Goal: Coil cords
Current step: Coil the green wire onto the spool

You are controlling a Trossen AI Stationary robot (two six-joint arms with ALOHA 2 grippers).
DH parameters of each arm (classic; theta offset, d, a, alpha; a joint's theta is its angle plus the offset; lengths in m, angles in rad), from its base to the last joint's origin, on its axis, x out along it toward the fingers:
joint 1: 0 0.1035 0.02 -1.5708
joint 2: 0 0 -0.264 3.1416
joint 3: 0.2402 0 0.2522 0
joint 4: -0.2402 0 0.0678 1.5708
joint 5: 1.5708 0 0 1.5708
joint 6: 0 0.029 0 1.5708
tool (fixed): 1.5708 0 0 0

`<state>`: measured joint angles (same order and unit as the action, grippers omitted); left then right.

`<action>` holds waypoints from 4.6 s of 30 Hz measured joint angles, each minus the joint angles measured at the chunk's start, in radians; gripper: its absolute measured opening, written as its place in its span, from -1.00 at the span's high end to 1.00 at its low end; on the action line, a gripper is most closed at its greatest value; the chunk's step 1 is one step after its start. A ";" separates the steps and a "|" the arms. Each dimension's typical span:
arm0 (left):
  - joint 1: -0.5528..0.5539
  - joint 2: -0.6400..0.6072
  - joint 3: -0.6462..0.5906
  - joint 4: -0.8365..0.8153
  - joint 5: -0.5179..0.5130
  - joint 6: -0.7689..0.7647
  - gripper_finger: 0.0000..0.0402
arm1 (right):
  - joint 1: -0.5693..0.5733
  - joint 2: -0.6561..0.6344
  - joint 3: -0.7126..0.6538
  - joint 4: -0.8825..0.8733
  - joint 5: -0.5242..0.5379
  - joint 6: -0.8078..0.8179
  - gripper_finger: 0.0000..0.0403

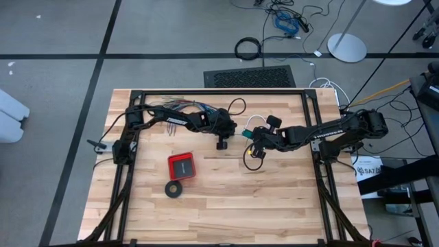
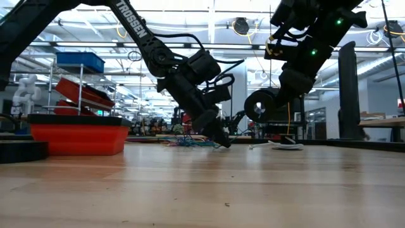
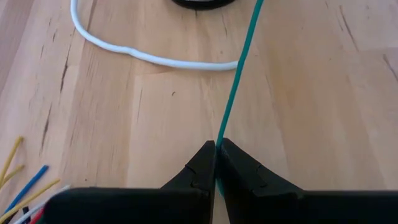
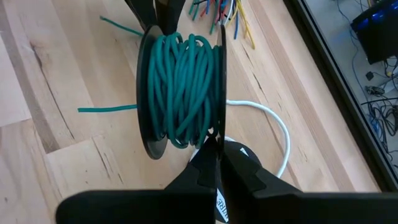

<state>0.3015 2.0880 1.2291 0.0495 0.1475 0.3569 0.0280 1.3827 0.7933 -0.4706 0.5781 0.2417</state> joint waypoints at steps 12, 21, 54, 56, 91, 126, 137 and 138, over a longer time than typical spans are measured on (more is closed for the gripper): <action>0.009 -0.005 0.002 -0.034 -0.041 0.017 0.97 | 0.000 0.000 0.000 -0.025 -0.007 0.000 1.00; 0.013 -0.069 0.037 -0.046 -0.097 -0.009 0.99 | 0.000 0.000 0.000 -0.050 -0.008 0.000 1.00; -0.065 -0.179 0.048 0.045 0.005 -0.273 1.00 | -0.038 0.002 -0.002 0.063 0.030 0.118 1.00; -0.066 -0.179 0.048 0.038 0.009 -0.274 1.00 | -0.037 0.002 -0.002 0.066 0.042 0.126 1.00; -0.149 -0.195 0.048 -0.018 -0.157 0.052 0.90 | -0.068 0.002 -0.002 0.108 -0.266 0.049 1.00; -0.179 -0.216 0.049 0.003 -0.318 0.201 0.29 | -0.097 0.002 0.000 0.158 -0.427 0.019 1.00; -0.172 -0.216 0.049 -0.031 -0.427 0.228 0.29 | -0.166 0.153 0.000 0.227 -0.432 -0.019 1.00; -0.170 -0.216 0.049 -0.042 -0.426 0.228 0.29 | -0.171 0.171 0.000 0.254 -0.432 -0.019 1.00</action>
<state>0.1320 1.8725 1.2785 0.0076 -0.2787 0.5850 -0.1425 1.5537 0.7937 -0.2164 0.1460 0.2225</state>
